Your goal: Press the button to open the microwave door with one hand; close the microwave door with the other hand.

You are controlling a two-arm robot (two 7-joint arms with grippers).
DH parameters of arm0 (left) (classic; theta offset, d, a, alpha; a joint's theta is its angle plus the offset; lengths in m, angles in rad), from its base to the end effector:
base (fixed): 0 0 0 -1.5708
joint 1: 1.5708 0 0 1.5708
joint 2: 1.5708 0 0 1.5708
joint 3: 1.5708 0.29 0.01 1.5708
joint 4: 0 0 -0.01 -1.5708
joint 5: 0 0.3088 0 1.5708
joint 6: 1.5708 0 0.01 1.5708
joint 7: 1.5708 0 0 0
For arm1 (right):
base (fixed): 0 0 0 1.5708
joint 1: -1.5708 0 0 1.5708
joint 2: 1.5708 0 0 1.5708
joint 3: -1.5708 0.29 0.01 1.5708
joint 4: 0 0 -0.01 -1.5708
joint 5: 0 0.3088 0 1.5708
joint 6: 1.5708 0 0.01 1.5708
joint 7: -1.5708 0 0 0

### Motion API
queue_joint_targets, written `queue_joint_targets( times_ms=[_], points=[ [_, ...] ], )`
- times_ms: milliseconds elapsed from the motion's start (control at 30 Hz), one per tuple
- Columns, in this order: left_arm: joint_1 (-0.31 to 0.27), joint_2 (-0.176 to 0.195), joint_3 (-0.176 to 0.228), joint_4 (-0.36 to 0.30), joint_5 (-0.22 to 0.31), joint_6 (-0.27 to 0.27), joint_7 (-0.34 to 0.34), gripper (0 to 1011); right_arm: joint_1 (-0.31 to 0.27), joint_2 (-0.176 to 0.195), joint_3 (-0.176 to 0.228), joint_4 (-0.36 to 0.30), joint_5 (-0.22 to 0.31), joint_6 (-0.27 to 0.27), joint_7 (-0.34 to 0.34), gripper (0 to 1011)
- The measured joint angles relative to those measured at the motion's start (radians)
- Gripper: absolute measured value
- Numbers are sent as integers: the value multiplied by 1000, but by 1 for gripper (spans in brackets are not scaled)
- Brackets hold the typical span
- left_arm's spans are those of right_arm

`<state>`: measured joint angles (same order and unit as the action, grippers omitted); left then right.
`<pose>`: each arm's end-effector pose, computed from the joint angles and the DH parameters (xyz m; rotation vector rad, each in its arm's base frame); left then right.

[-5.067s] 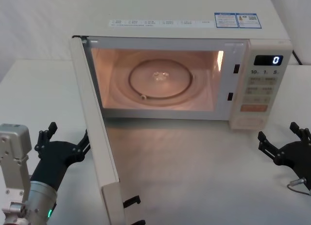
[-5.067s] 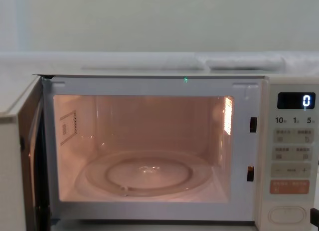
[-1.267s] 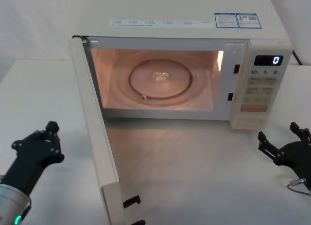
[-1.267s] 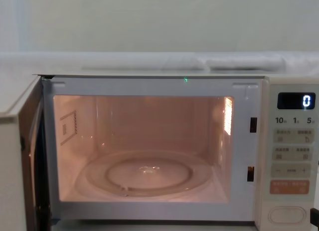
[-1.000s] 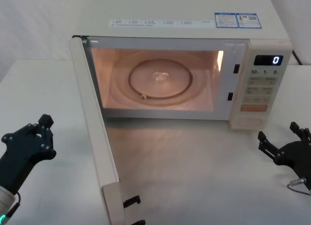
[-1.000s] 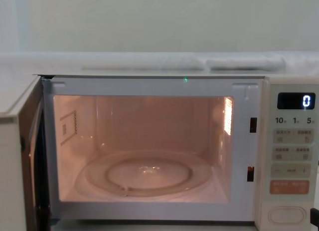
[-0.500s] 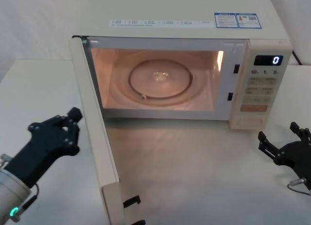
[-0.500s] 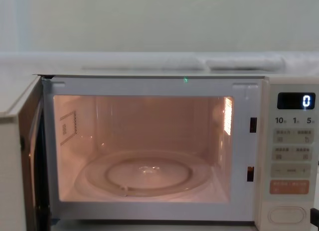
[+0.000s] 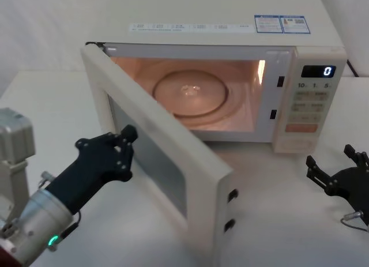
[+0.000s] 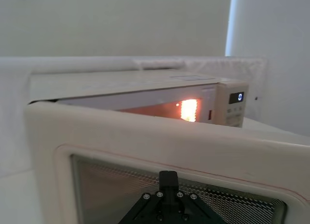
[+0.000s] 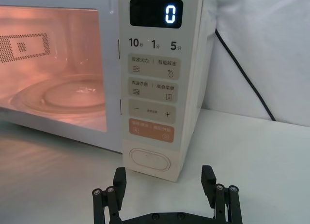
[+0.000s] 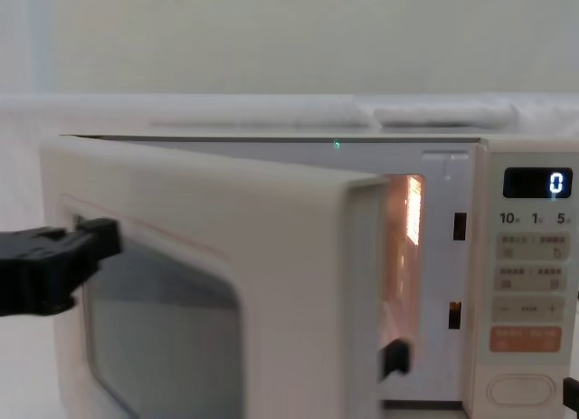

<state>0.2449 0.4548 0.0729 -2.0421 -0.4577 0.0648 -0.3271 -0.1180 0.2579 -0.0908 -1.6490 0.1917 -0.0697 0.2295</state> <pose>0.2531 0.0481 -0.2165 -0.0877 -0.0438 0.9755 0.2928 -0.0413 -0.3095 -0.0386 -0.0411 -1.2297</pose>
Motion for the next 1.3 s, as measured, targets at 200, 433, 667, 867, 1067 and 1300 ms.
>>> queue_joint_targets(
  times_ms=[200,433,667,867,1067,1300],
  points=[
    [-59,0,56,12,27,3,14,0,0,0,0,0,0,0,0,1001],
    [-140,-16,121,34,58,15,27,0,0,0,0,0,0,0,0,1001],
    [-207,-40,177,73,93,37,44,0,0,0,0,0,0,0,0,1001],
    [-253,-72,214,113,136,51,68,0,0,0,0,0,0,0,0,1001],
    [-282,-105,227,140,174,51,96,0,0,0,0,0,0,0,0,1001],
    [-325,-148,238,177,210,52,110,0,0,0,0,0,0,0,0,1001]
  ],
)
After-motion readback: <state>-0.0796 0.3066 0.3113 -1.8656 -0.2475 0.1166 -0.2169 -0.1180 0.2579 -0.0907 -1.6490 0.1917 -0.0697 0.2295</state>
